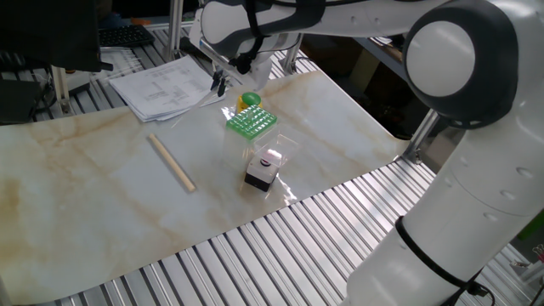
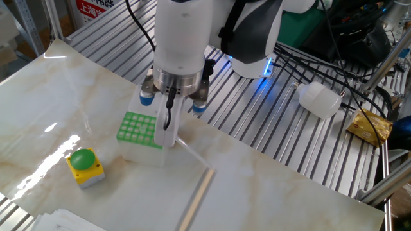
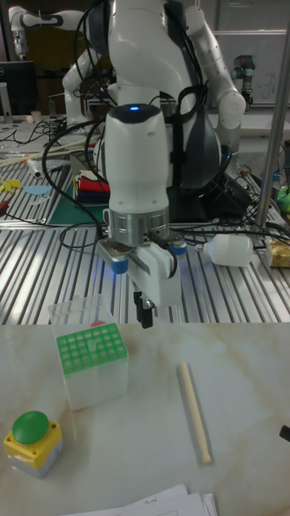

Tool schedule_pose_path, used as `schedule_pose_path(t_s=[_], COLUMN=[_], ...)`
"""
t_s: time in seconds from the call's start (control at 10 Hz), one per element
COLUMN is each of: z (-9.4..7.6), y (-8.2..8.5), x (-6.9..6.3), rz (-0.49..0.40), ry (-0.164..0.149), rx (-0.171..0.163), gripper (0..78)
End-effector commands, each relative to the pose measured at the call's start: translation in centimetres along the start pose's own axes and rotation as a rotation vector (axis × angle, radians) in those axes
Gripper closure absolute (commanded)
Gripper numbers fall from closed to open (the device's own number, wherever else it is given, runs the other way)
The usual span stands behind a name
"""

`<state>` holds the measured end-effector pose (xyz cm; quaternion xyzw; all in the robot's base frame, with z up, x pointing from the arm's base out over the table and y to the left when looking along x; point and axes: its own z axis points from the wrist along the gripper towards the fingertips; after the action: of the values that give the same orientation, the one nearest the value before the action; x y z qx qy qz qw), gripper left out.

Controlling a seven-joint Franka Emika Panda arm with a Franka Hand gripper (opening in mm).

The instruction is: Insert a large pipette tip into the holder for large pipette tips

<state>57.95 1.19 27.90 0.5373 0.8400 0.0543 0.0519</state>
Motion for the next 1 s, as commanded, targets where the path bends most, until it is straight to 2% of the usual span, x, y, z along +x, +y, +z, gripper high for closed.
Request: schedule_pose_path(t_s=[0.1, 0.7, 1.0], z=[-0.13, -0.13, -0.13], y=[0.06, 0.06, 0.06], x=[-0.06, -0.06, -0.06], rz=[-0.007, -0.044, -0.032], ry=[0.032, 0.021, 0.017], rx=[-0.023, -0.012, -0.002], gripper=[76.4, 76.4, 76.4])
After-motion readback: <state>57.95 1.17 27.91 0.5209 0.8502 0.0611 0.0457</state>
